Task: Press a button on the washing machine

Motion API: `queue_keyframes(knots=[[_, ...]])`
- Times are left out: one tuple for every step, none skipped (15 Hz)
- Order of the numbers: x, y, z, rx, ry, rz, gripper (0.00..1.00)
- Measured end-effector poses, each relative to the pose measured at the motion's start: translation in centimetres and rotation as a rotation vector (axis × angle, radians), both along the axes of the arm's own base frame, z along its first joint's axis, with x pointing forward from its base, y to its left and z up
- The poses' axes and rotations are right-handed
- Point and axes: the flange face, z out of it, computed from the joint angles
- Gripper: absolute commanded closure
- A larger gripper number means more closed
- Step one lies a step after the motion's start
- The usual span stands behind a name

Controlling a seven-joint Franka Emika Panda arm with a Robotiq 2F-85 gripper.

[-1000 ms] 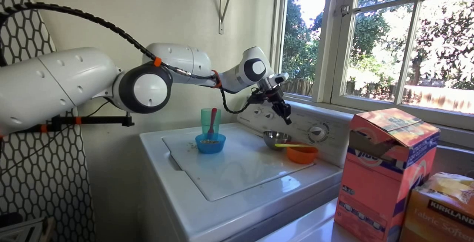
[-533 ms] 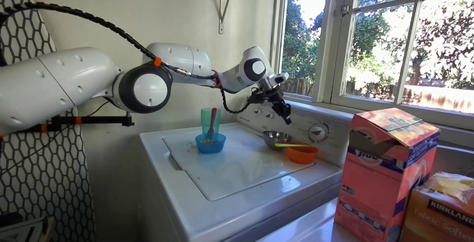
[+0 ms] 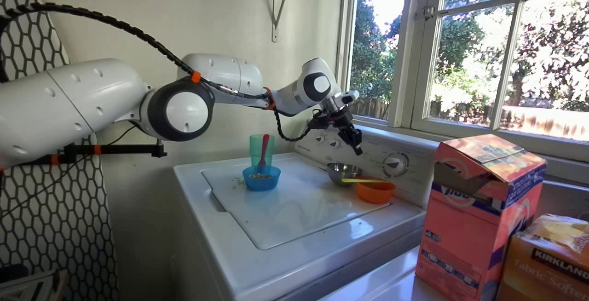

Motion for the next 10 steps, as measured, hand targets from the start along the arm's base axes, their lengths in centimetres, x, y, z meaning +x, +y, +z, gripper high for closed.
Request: queue_keyframes(knots=[[0.0,0.1,-0.1,0.001,0.001,0.001,1.00],[0.0,0.2,-0.1,0.003,-0.003,0.005,1.00],[0.0,0.5,-0.2,0.005,-0.008,0.011,1.00],[0.1,0.8,-0.2,0.007,-0.014,0.018,1.00],[0.1,1.1,-0.2,0.011,-0.025,0.026,1.00],[0.2,1.4,-0.3,0.015,-0.038,0.034,1.00],[0.2,1.6,-0.4,0.018,-0.047,0.036,1.00],[0.3,1.6,-0.5,0.023,-0.054,0.034,1.00],[0.4,1.5,-0.7,0.026,-0.058,0.030,1.00],[0.4,1.4,-0.9,0.027,-0.061,0.028,1.00]])
